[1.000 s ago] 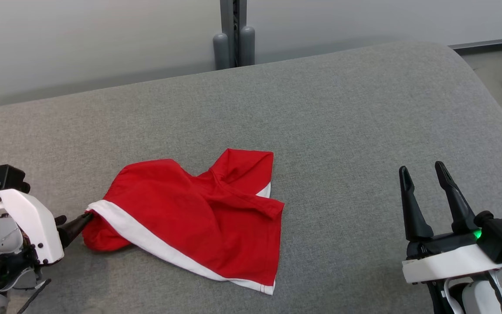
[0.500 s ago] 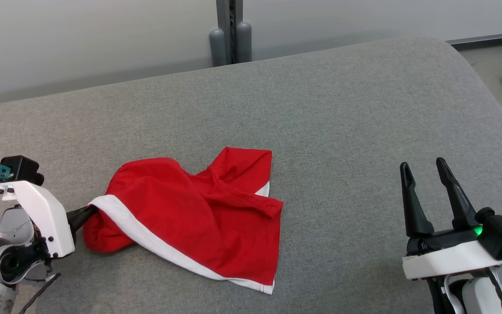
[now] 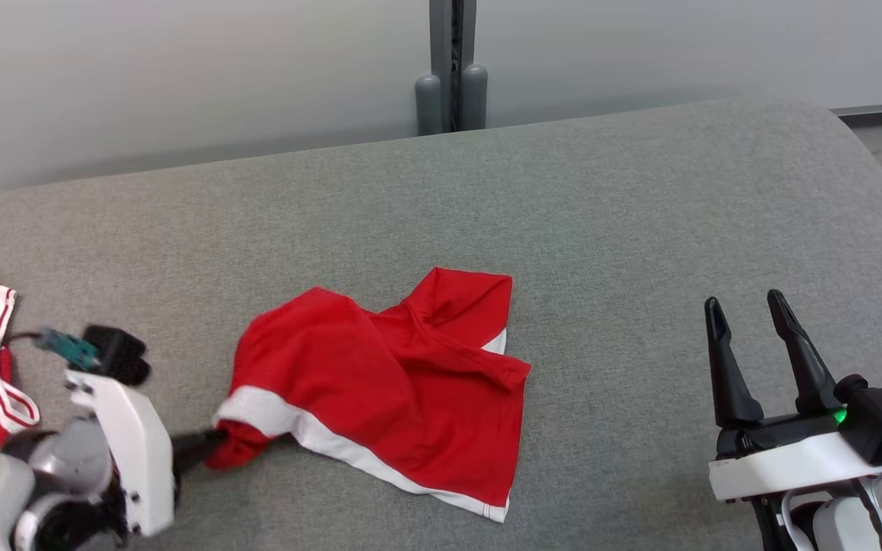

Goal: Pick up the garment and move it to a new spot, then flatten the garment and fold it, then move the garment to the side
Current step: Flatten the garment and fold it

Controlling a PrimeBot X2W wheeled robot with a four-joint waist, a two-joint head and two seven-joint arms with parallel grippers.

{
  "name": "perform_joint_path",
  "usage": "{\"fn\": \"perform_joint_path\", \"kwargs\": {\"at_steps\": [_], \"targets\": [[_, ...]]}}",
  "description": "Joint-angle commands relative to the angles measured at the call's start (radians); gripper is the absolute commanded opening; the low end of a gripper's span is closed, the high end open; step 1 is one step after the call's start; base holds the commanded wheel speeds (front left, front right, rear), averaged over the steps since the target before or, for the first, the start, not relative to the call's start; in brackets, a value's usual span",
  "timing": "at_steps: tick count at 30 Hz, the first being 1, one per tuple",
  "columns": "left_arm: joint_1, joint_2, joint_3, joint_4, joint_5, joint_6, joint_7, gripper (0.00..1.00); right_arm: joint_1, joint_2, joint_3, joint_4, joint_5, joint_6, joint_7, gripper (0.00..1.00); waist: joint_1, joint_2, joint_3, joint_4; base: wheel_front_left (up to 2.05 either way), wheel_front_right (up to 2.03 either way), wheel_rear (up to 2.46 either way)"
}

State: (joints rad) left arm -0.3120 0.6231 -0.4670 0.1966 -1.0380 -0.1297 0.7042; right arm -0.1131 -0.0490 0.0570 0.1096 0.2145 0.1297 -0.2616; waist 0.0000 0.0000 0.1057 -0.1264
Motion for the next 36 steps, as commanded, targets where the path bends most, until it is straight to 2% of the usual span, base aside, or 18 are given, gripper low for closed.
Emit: {"fn": "perform_joint_path", "kwargs": {"at_steps": [1, 4, 8, 17, 24, 25, 27, 31, 36], "targets": [[0.035, 0.013, -0.029, -0.040, 0.013, -0.001, 0.002, 0.00, 0.010, -0.008, -0.004, 0.002, -0.004, 0.002, -0.004, 1.00, 0.0000, 0.0000, -0.006, 0.009, 0.00, 0.00, 0.00], [0.076, 0.029, -0.082, -0.094, 0.048, -0.001, -0.005, 0.00, 0.012, -0.014, -0.005, 0.002, -0.007, 0.002, -0.004, 1.00, 0.0000, 0.0000, -0.009, 0.018, 0.00, 0.00, 0.00], [0.104, 0.042, -0.157, -0.123, 0.153, -0.001, -0.027, 0.00, 0.016, -0.022, -0.005, 0.001, -0.011, 0.002, -0.004, 1.00, 0.0000, 0.0000, -0.008, 0.029, 0.00, 0.00, 0.00], [0.155, -0.018, -0.265, -0.112, 0.273, 0.014, -0.071, 0.00, 0.024, -0.034, -0.006, 0.007, -0.009, 0.002, -0.004, 1.00, 0.0000, 0.0000, -0.010, 0.045, 0.00, 0.00, 0.00], [0.148, -0.054, -0.284, -0.066, 0.284, 0.010, -0.111, 0.00, 0.024, -0.040, -0.011, 0.016, -0.010, 0.002, -0.004, 1.00, 0.0000, 0.0000, -0.017, 0.065, 0.00, 0.00, 0.00], [0.147, -0.053, -0.283, -0.064, 0.284, 0.010, -0.116, 0.28, 0.024, -0.040, -0.011, 0.017, -0.010, 0.002, -0.004, 1.00, 0.0000, 0.0000, -0.019, 0.068, 0.00, 0.00, 0.00], [0.148, -0.055, -0.276, -0.062, 0.277, 0.012, -0.125, 1.00, 0.024, -0.040, -0.009, 0.019, -0.011, 0.002, -0.004, 1.00, 0.0000, 0.0000, -0.023, 0.072, 0.00, 0.00, 0.00], [0.141, -0.045, -0.245, -0.079, 0.253, 0.012, -0.155, 1.00, 0.028, -0.037, -0.010, 0.019, -0.010, 0.002, -0.004, 1.00, 0.0000, 0.0000, -0.029, 0.078, 0.00, 0.00, 0.00], [0.122, -0.007, -0.160, -0.153, 0.228, 0.045, -0.208, 1.00, 0.031, -0.038, -0.010, 0.020, -0.006, 0.002, -0.004, 1.00, 0.0000, 0.0000, -0.033, 0.080, 0.00, 0.00, 0.00]]}}
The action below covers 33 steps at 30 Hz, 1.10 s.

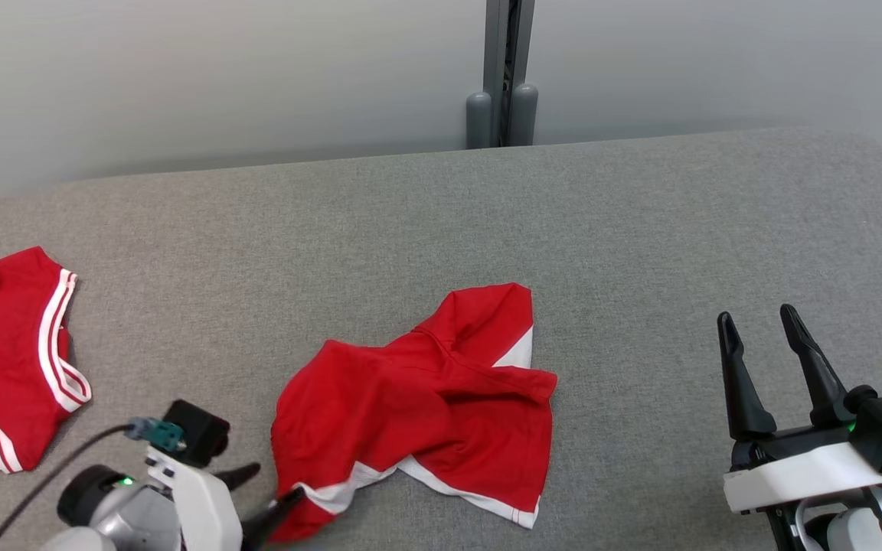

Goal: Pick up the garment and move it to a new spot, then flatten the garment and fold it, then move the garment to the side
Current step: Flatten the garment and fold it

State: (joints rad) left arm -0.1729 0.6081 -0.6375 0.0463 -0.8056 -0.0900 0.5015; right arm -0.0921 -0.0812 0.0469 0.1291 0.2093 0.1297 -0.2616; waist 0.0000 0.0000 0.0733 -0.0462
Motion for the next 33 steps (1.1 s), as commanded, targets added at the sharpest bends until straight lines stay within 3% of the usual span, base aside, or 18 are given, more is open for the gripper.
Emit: {"fn": "perform_joint_path", "kwargs": {"at_steps": [1, 7, 12, 18, 25, 33], "targets": [[-0.020, 0.017, 0.029, -0.018, -0.009, 0.014, -0.017, 1.00, 0.013, -0.006, 0.001, -0.001, 0.000, 0.002, -0.004, 1.00, 0.0000, 0.0000, -0.002, -0.001, 0.00, 0.00, 0.00], [-0.016, 0.052, 0.146, -0.087, -0.005, 0.075, -0.141, 1.00, 0.015, -0.006, 0.002, -0.002, 0.004, 0.002, -0.004, 1.00, 0.0000, 0.0000, -0.007, -0.003, 0.00, 0.00, 0.00], [0.018, 0.019, 0.212, -0.103, 0.021, 0.129, -0.291, 1.00, 0.020, -0.002, 0.005, -0.007, 0.008, 0.002, -0.004, 1.00, 0.0000, 0.0000, -0.008, -0.006, 0.00, 0.00, 0.00], [0.070, -0.066, 0.263, -0.059, 0.074, 0.208, -0.513, 1.00, 0.037, 0.000, 0.007, -0.002, 0.011, 0.002, -0.004, 1.00, 0.0000, 0.0000, -0.012, 0.001, 0.00, 0.00, 0.00], [0.108, -0.178, 0.268, 0.024, 0.123, 0.244, -0.719, 1.00, 0.044, -0.001, 0.019, 0.007, 0.017, 0.002, -0.004, 1.00, 0.0000, 0.0000, -0.029, 0.015, 0.00, 0.00, 0.00], [0.144, -0.293, 0.379, 0.050, 0.280, 0.260, -0.766, 1.00, 0.059, -0.006, 0.039, 0.015, 0.019, 0.002, -0.004, 1.00, 0.0000, 0.0000, -0.048, 0.030, 0.00, 0.00, 0.00]]}}
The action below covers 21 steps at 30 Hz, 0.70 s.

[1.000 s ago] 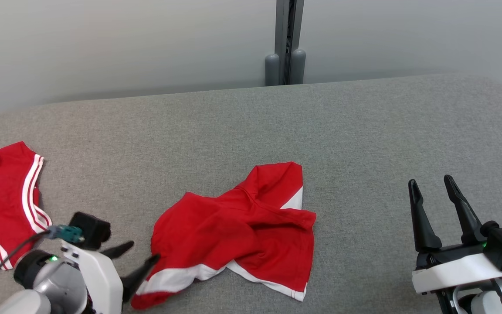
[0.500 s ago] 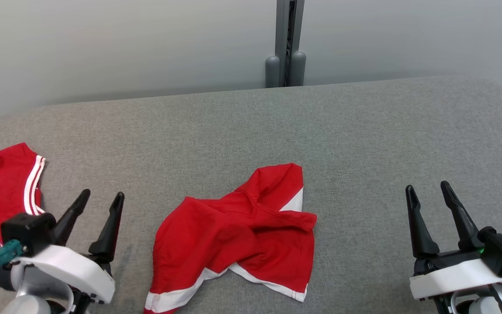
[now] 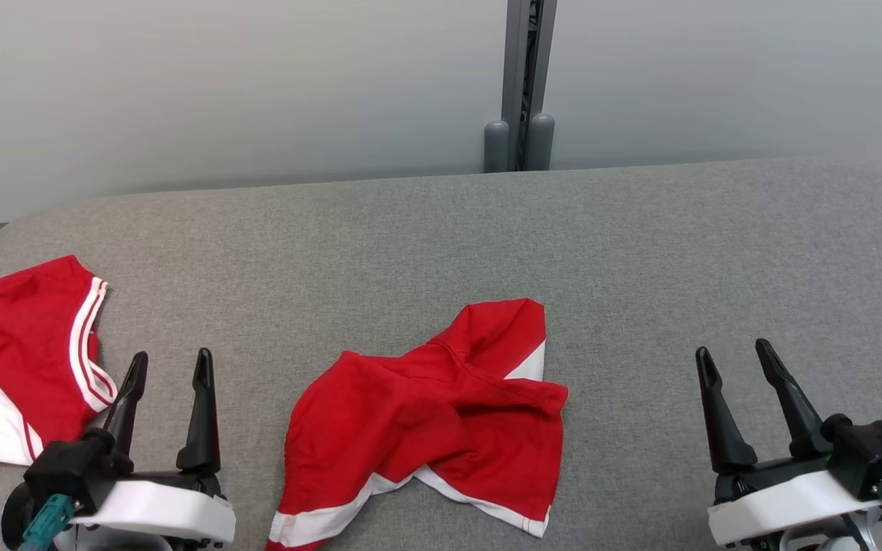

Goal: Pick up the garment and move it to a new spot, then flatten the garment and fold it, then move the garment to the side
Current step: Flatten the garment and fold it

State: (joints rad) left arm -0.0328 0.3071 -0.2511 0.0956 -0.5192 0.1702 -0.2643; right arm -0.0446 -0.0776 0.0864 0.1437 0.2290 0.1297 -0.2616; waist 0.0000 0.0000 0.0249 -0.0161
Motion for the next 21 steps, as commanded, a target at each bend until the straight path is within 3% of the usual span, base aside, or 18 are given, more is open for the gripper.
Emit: {"fn": "perform_joint_path", "kwargs": {"at_steps": [1, 7, 15, 21], "targets": [[0.018, -0.009, 0.015, -0.006, 0.020, -0.004, 0.000, 1.00, 0.013, -0.009, 0.001, 0.002, 0.000, 0.002, -0.004, 1.00, 0.0000, 0.0000, -0.002, 0.001, 0.00, 0.00, 0.00], [0.077, -0.118, 0.111, -0.014, 0.124, -0.075, -0.001, 1.00, 0.028, -0.003, 0.001, 0.012, 0.011, 0.002, -0.004, 1.00, 0.0000, 0.0000, -0.007, 0.006, 0.00, 0.00, 0.00], [0.074, -0.190, 0.191, 0.008, 0.207, -0.161, -0.001, 1.00, 0.022, -0.005, 0.009, 0.027, 0.033, 0.002, -0.004, 1.00, 0.0000, 0.0000, -0.004, 0.012, 0.00, 0.00, 0.00], [0.063, -0.225, 0.234, 0.022, 0.250, -0.208, -0.001, 1.00, -0.008, -0.042, 0.151, 0.187, 0.127, 0.002, 0.021, 1.00, 0.0000, 0.0000, 0.006, 0.021, 0.00, 0.00, 0.00]]}}
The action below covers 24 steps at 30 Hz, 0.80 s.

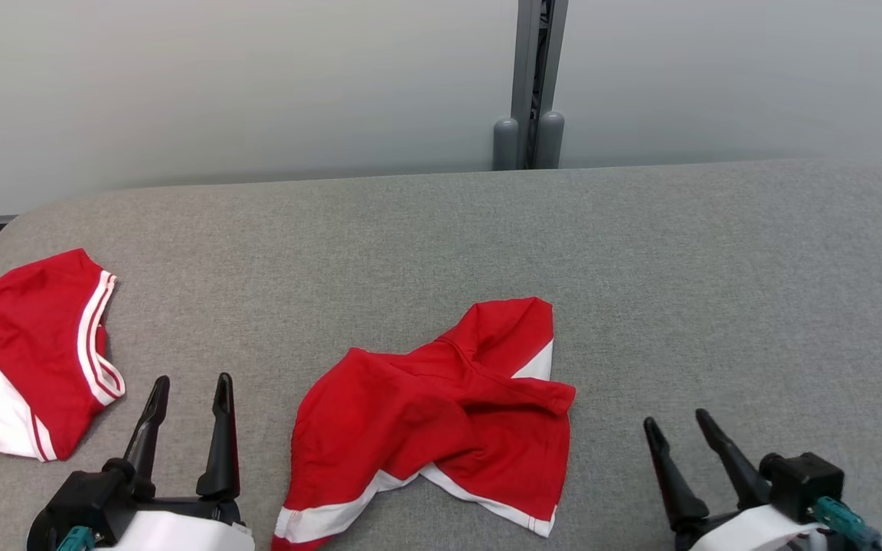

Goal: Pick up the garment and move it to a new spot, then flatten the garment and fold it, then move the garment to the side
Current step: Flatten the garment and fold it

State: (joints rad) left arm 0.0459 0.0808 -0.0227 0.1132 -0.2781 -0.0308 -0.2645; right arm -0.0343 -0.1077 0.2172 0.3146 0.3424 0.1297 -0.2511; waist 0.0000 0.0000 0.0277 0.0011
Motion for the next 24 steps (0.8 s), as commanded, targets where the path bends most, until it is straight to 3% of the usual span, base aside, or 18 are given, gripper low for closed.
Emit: {"fn": "perform_joint_path", "kwargs": {"at_steps": [1, 6, 12, 20, 21, 22, 23, 24], "targets": [[-0.017, -0.004, 0.008, 0.006, 0.014, -0.012, -0.001, 1.00, -0.026, -0.014, 0.045, 0.035, 0.028, 0.002, 0.024, 1.00, 0.0000, 0.0000, 0.005, 0.007, 0.00, 0.00, 0.00], [-0.029, -0.017, 0.006, 0.023, 0.027, -0.034, -0.001, 1.00, -0.054, -0.009, 0.176, 0.129, 0.133, 0.002, 0.169, 1.00, 0.0000, 0.0000, 0.015, 0.038, 0.00, 0.00, 0.00], [-0.036, -0.024, 0.014, 0.040, 0.030, -0.045, -0.001, 1.00, -0.076, -0.012, 0.259, 0.168, 0.228, 0.002, 0.293, 1.00, 0.0000, 0.0000, 0.020, 0.075, 0.00, 0.00, 0.00], [-0.035, -0.028, 0.020, 0.054, 0.025, -0.054, -0.001, 1.00, -0.092, 0.006, 0.243, 0.255, 0.267, 0.001, 0.402, 1.00, 0.0000, 0.0000, 0.017, 0.121, 0.00, 0.00, 0.00], [-0.034, -0.029, 0.020, 0.054, 0.022, -0.054, -0.001, 1.00, -0.092, 0.009, 0.241, 0.253, 0.266, 0.001, 0.401, 0.96, 0.0000, 0.0000, 0.017, 0.123, 0.00, 0.00, 0.00], [-0.033, -0.029, 0.020, 0.055, 0.020, -0.052, -0.001, 1.00, -0.093, 0.010, 0.241, 0.249, 0.265, 0.001, 0.396, 0.45, 0.0000, 0.0000, 0.016, 0.125, 0.00, 0.00, 0.00], [-0.031, -0.029, 0.020, 0.055, 0.019, -0.050, -0.001, 1.00, -0.093, 0.011, 0.241, 0.245, 0.264, 0.001, 0.390, 0.12, 0.0000, 0.0000, 0.016, 0.125, 0.00, 0.00, 0.00], [-0.030, -0.029, 0.019, 0.054, 0.017, -0.048, -0.001, 1.00, -0.094, 0.010, 0.243, 0.243, 0.260, 0.001, 0.386, 0.00, 0.0000, 0.0000, 0.015, 0.124, 0.00, 0.00, 0.00]]}}
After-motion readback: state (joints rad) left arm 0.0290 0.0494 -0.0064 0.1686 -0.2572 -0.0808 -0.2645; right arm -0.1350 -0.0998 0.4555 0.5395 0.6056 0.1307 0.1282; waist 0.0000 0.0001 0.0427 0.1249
